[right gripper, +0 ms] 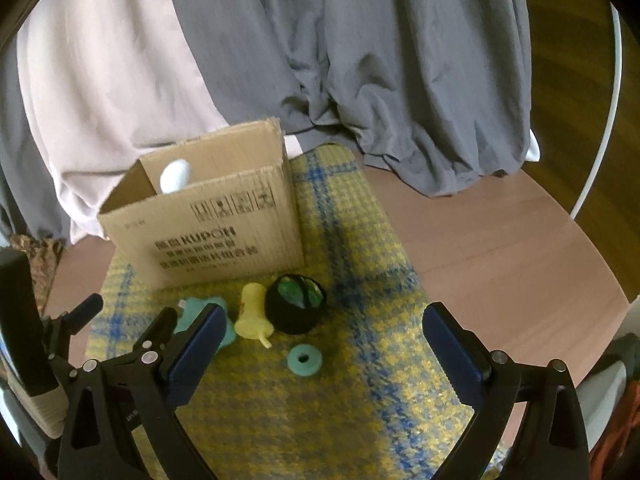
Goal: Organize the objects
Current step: 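Withdraw both open tools from the box toward the remaining toys, then close the right tool on the teal ring while the left tool closes on the teal plush star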
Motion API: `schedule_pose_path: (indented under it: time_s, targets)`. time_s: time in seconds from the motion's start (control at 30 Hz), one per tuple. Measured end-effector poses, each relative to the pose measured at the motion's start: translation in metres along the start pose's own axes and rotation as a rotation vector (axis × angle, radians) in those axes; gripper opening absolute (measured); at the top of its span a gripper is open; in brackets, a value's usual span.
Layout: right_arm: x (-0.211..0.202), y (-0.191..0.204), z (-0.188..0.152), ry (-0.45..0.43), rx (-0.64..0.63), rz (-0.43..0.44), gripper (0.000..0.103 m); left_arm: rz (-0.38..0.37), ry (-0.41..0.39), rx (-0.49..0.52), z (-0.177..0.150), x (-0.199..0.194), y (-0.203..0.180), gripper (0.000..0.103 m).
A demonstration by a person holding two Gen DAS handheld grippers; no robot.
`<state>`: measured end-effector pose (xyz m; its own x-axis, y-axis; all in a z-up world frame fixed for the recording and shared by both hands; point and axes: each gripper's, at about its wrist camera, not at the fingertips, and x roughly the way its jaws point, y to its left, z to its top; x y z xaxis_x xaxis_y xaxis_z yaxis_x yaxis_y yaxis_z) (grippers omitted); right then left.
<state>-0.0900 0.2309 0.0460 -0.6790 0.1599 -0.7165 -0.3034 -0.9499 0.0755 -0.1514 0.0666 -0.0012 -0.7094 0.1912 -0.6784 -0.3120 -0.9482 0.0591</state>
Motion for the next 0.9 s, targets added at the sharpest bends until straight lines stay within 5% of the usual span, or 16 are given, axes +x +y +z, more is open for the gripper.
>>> schedule_pose_path:
  time_s: [0.9]
  targets:
    - [0.075,0.008,-0.041,0.177,-0.041,-0.01,0.091,-0.051,0.144,0.065,-0.043,0.065,-0.021,0.098]
